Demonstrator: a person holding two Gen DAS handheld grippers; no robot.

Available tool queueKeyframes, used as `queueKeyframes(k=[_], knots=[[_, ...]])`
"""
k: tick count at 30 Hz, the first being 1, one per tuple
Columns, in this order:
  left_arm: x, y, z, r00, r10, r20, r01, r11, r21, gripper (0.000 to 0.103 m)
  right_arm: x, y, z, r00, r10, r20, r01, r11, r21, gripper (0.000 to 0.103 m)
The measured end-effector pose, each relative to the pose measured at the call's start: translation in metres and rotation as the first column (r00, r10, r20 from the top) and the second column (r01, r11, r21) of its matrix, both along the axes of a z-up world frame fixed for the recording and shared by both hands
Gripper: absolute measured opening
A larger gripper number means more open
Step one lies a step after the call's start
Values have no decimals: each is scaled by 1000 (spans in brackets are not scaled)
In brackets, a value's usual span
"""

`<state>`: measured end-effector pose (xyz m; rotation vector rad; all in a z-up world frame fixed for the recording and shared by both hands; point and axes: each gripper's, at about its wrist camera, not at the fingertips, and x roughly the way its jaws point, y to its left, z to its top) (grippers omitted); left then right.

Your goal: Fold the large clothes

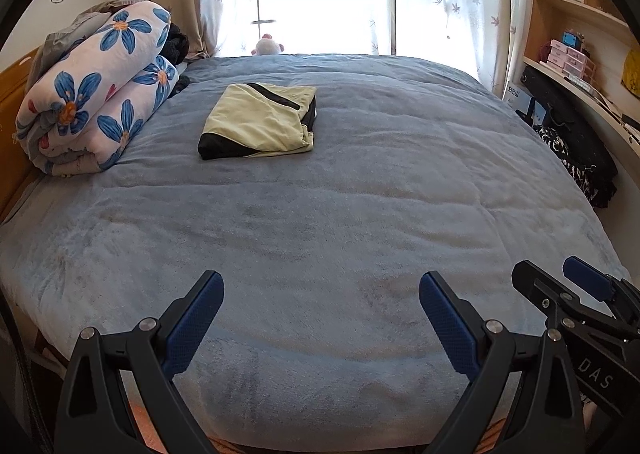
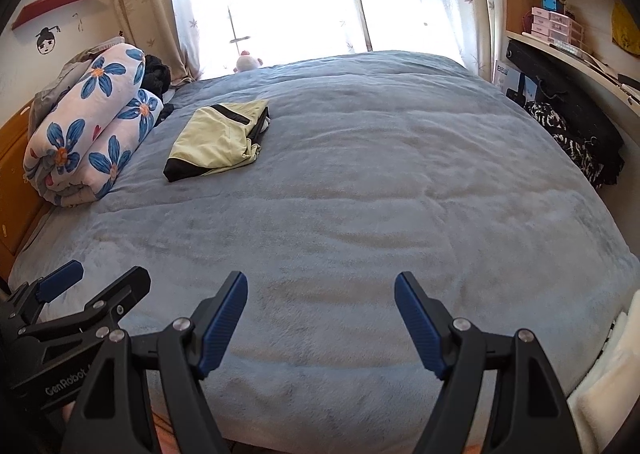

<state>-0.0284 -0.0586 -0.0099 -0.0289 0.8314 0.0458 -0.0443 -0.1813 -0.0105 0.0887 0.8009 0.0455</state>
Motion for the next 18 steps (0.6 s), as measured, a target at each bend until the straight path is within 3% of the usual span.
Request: queueKeyframes(k=[18], knots=[[1, 1, 2, 1000, -23, -13, 23, 1000, -8, 98, -4, 2, 1, 1000, -26, -8, 26, 1000, -11, 76]])
